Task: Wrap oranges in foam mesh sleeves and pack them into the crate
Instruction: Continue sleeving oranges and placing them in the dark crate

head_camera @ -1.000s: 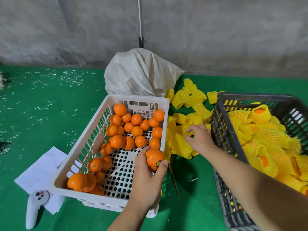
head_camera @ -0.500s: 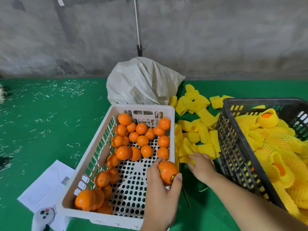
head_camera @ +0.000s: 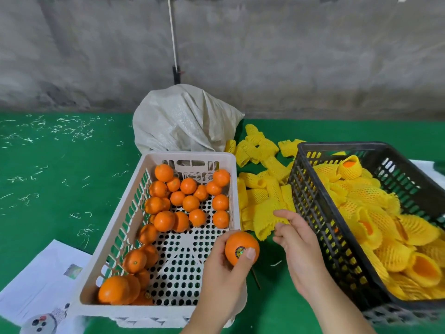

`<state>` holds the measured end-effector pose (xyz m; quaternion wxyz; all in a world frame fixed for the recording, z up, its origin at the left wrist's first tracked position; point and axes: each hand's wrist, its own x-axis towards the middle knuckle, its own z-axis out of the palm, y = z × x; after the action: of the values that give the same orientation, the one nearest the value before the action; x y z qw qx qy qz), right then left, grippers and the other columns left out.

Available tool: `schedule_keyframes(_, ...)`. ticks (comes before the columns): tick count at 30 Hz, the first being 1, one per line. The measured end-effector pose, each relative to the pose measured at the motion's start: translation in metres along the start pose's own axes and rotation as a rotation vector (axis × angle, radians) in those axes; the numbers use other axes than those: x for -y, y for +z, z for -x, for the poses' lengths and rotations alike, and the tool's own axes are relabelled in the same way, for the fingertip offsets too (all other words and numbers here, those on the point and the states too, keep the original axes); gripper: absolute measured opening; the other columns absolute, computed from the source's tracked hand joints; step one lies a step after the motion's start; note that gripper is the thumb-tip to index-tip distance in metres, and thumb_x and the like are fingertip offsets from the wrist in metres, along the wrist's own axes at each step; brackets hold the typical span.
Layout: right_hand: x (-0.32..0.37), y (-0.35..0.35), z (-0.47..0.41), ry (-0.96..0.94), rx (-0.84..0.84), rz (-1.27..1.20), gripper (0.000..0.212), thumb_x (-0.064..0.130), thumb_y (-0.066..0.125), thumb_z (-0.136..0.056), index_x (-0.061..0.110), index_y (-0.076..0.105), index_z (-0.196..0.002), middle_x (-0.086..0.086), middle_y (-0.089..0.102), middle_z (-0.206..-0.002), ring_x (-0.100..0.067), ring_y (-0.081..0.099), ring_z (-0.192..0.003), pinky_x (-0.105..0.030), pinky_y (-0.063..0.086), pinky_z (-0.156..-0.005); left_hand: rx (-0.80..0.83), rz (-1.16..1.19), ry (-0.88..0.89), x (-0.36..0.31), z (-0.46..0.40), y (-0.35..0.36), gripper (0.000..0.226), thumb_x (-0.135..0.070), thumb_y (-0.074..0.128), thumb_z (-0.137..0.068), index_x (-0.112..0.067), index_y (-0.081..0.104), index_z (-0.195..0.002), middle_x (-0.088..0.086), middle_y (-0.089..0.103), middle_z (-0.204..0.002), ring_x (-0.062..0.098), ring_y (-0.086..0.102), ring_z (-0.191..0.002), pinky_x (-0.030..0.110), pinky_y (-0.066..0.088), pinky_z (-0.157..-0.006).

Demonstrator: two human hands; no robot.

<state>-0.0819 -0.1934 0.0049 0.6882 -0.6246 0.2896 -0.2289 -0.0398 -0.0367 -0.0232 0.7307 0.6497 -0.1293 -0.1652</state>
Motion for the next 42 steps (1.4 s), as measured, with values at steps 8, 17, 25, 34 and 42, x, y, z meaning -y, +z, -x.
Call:
schedule_keyframes(8,-0.002,0.018,0.035,-0.013,0.016,0.164,0.042,0.005,0.05,-0.092,0.035,0.078,-0.099,0.012,0.067,-0.083,-0.007,0.058,-0.072,-0.031,0.047,-0.07,0.34,-0.016,0.064,-0.009,0.015,-0.022,0.069,-0.062,0.083,-0.072,-0.019,0.072,-0.125,-0.011,0.042,-0.157,0.004,0.045,-0.143,0.03,0.052,-0.103)
schedule_keyframes(17,0.002,0.01,0.032,-0.066,0.01,0.232,0.038,0.013,0.053,-0.101,0.043,0.069,-0.118,0.024,0.067,-0.084,0.008,0.064,-0.074,-0.014,0.05,-0.062,0.389,0.035,-0.105,-0.014,0.013,-0.016,0.059,-0.037,0.079,-0.079,-0.013,0.068,-0.132,0.0,0.067,-0.128,0.003,0.072,-0.096,0.015,0.055,-0.076)
schedule_keyframes(25,0.006,0.0,0.034,-0.283,-0.045,0.492,0.024,0.016,0.064,-0.096,0.038,0.068,-0.104,0.009,0.059,-0.1,-0.004,0.062,-0.084,-0.02,0.047,-0.072,0.249,0.004,-0.024,-0.004,0.006,-0.014,0.072,-0.05,0.087,-0.072,-0.054,0.052,-0.135,-0.018,0.062,-0.12,0.008,0.069,-0.099,0.022,0.055,-0.086)
schedule_keyframes(34,0.016,0.023,0.059,-0.427,0.095,0.538,0.03,0.013,0.065,-0.098,0.041,0.072,-0.11,0.018,0.063,-0.11,-0.007,0.065,-0.105,-0.039,0.057,-0.091,0.154,0.115,-0.062,-0.006,0.002,-0.013,0.068,-0.035,0.084,-0.074,-0.034,0.049,-0.132,0.016,0.065,-0.122,0.021,0.071,-0.094,0.026,0.056,-0.08)
schedule_keyframes(42,0.011,0.009,0.055,-0.51,0.087,0.634,0.029,0.005,0.073,-0.091,0.031,0.075,-0.103,0.021,0.06,-0.102,-0.002,0.062,-0.095,-0.024,0.053,-0.078,0.143,0.091,-0.029,-0.007,0.0,-0.008,0.071,0.01,0.07,-0.093,-0.026,0.044,-0.148,0.008,0.071,-0.132,0.02,0.069,-0.12,0.036,0.053,-0.108)
